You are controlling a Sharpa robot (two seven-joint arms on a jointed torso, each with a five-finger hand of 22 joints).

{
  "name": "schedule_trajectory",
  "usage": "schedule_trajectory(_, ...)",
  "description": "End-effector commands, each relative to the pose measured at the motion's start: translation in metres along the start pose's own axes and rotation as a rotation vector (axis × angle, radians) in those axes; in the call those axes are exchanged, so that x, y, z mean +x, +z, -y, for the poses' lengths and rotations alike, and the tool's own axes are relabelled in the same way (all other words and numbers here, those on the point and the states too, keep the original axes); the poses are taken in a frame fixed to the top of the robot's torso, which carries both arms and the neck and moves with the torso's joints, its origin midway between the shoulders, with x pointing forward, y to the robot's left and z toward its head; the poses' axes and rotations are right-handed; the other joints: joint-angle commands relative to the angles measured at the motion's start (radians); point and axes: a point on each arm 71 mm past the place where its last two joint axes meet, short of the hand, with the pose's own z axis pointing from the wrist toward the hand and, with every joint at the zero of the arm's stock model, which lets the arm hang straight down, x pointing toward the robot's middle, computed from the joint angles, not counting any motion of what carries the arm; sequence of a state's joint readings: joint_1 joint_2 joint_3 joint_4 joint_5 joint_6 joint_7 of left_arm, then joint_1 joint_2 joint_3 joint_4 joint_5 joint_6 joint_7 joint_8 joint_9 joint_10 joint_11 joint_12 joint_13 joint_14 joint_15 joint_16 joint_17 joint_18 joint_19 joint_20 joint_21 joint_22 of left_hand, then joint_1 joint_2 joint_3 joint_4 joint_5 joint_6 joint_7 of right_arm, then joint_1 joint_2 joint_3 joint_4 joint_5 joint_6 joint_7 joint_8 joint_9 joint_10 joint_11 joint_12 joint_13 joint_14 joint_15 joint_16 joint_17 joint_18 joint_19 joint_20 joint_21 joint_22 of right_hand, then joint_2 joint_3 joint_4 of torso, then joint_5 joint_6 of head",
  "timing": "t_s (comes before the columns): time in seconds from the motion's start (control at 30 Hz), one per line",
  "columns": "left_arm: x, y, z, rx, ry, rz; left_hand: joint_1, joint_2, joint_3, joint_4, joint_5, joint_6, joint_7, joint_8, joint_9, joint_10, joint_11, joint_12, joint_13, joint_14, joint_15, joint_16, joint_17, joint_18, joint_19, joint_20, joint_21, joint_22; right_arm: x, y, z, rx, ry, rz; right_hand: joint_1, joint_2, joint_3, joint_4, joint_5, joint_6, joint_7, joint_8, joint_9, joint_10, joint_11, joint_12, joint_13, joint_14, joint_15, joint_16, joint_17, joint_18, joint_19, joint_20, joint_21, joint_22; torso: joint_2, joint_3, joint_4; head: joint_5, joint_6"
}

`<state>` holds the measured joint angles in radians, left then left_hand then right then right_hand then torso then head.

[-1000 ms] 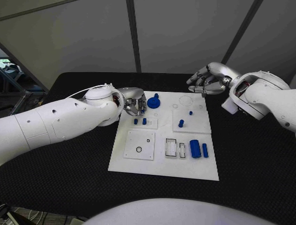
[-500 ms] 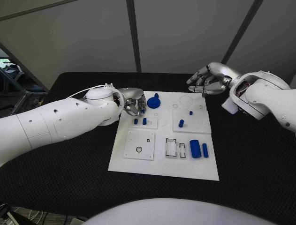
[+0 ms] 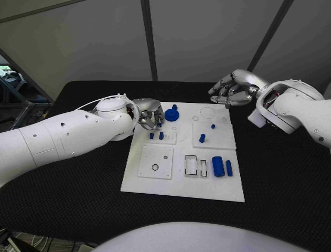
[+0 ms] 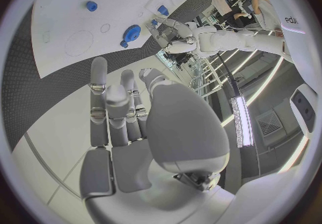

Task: Assemble the parts on the task board

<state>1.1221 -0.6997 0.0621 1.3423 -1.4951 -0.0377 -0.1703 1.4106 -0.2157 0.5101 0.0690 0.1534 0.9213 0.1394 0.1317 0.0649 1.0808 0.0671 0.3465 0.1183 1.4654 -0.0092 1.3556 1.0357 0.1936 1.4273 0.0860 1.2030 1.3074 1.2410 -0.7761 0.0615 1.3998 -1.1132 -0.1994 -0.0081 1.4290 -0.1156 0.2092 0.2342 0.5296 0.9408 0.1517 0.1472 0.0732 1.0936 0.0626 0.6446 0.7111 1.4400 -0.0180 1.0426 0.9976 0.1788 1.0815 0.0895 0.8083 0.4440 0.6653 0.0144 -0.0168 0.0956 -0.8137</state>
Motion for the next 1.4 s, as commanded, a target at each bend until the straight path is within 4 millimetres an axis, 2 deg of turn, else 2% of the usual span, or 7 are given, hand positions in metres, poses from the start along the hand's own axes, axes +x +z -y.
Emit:
schedule_trajectory(0.03, -0.001, -0.001, -0.002, -0.003, -0.005, 0.001, -0.010, -0.001, -0.008, 0.001, -0.002, -0.011, 0.000, -0.008, -0.002, -0.001, 0.002, -0.008, -0.002, -0.005, 0.000, 0.003, -0.001, -0.109, -0.004, 0.004, -0.008, 0.041, -0.001, 0.000, -0.001, -0.004, -0.003, -0.002, -0.001, -0.011, 0.005, -0.002, 0.005, 0.006, 0.002, 0.003, 0.001, 0.005, -0.003, -0.007, -0.002, 0.007, 0.000, -0.005, 0.000, 0.005, 0.007, 0.000, -0.006, -0.002, 0.000, -0.0004, 0.0003, 0.000, 0.000)
schedule_trajectory(0.33, -0.003, -0.004, -0.007, -0.017, -0.013, 0.021, -0.015, -0.007, -0.021, 0.006, -0.002, -0.027, -0.002, -0.023, 0.000, -0.035, 0.012, -0.032, -0.010, -0.008, 0.008, 0.002, -0.008, -0.108, -0.008, 0.009, -0.020, 0.036, -0.001, -0.001, 0.000, 0.000, -0.032, -0.007, 0.007, -0.018, 0.019, -0.013, -0.006, 0.001, 0.003, 0.003, 0.000, -0.007, -0.002, -0.037, -0.034, 0.020, 0.000, 0.013, 0.027, 0.005, 0.017, -0.001, -0.010, -0.004, -0.001, -0.0005, 0.0014, -0.003, 0.001)
schedule_trajectory(0.83, -0.028, -0.031, -0.029, 0.019, -0.212, 0.174, -0.006, 0.002, -0.034, 0.011, 0.000, 0.011, 0.017, -0.012, 0.007, -0.073, 0.029, -0.050, -0.023, -0.021, 0.022, -0.005, -0.038, -0.084, -0.055, 0.023, -0.140, -0.030, 0.008, -0.013, 0.007, -0.014, -0.310, -0.038, 0.065, -0.020, 0.081, -0.077, -0.215, 0.050, -0.006, 0.007, 0.001, -0.053, 0.006, -0.282, -0.267, 0.075, 0.001, 0.189, 0.201, -0.018, 0.109, -0.005, 0.137, 0.170, -0.003, -0.0015, 0.0009, -0.026, 0.015)
schedule_trajectory(0.93, -0.034, -0.040, -0.040, 0.037, -0.392, 0.228, -0.002, 0.007, -0.024, 0.012, 0.000, 0.020, 0.025, -0.010, 0.005, -0.076, 0.036, -0.049, -0.027, -0.046, 0.028, -0.029, -0.093, -0.065, -0.105, 0.028, -0.249, -0.090, 0.017, -0.019, 0.009, -0.024, -0.395, -0.052, 0.067, -0.026, 0.106, -0.087, -0.252, 0.061, -0.005, -0.004, -0.001, -0.044, 0.010, -0.342, -0.334, 0.075, 0.008, 0.208, 0.216, -0.020, 0.109, -0.002, 0.160, 0.197, -0.002, 0.0000, 0.0000, -0.051, 0.018)
schedule_trajectory(1.0, -0.039, -0.047, -0.047, 0.064, -0.546, 0.265, 0.005, 0.015, -0.011, 0.012, 0.000, 0.029, 0.036, -0.008, 0.004, -0.086, 0.046, -0.047, -0.032, -0.219, 0.035, -0.252, -0.490, -0.041, -0.177, 0.034, -0.392, -0.169, 0.023, -0.022, 0.009, -0.031, -0.446, -0.062, 0.061, -0.036, 0.122, -0.094, -0.260, 0.064, -0.003, -0.016, -0.003, -0.038, 0.014, -0.382, -0.383, 0.074, 0.013, 0.219, 0.224, -0.021, 0.105, 0.001, 0.174, 0.212, -0.001, 0.0003, -0.0014, -0.060, 0.019)
schedule_trajectory(1.03, -0.041, -0.050, -0.050, 0.084, -0.624, 0.283, 0.010, 0.019, -0.004, 0.010, -0.001, 0.033, 0.042, -0.007, 0.003, -0.094, 0.050, -0.046, -0.034, -0.266, 0.038, -0.311, -0.556, -0.025, -0.229, 0.036, -0.488, -0.222, 0.027, -0.023, 0.010, -0.034, -0.468, -0.066, 0.059, -0.040, 0.126, -0.096, -0.263, 0.066, -0.003, -0.019, -0.003, -0.036, 0.016, -0.393, -0.398, 0.074, 0.013, 0.222, 0.227, -0.022, 0.105, 0.002, 0.179, 0.217, -0.001, 0.0005, -0.0017, -0.062, 0.019)
schedule_trajectory(1.4, -0.053, -0.066, -0.059, 0.232, -1.055, 0.414, 0.026, 0.046, 0.010, -0.004, -0.002, 0.061, 0.046, 0.006, 0.005, -0.075, 0.048, -0.007, -0.031, -0.293, 0.036, -0.386, -0.613, -0.010, -0.297, 0.038, -0.592, -0.277, 0.053, -0.028, 0.012, -0.027, -0.594, -0.097, 0.038, -0.060, 0.144, -0.105, -0.270, 0.063, 0.006, -0.048, -0.005, -0.037, 0.030, -0.449, -0.478, 0.076, 0.023, 0.251, 0.251, -0.026, 0.108, 0.011, 0.210, 0.255, 0.001, -0.0015, -0.0005, -0.078, 0.022)
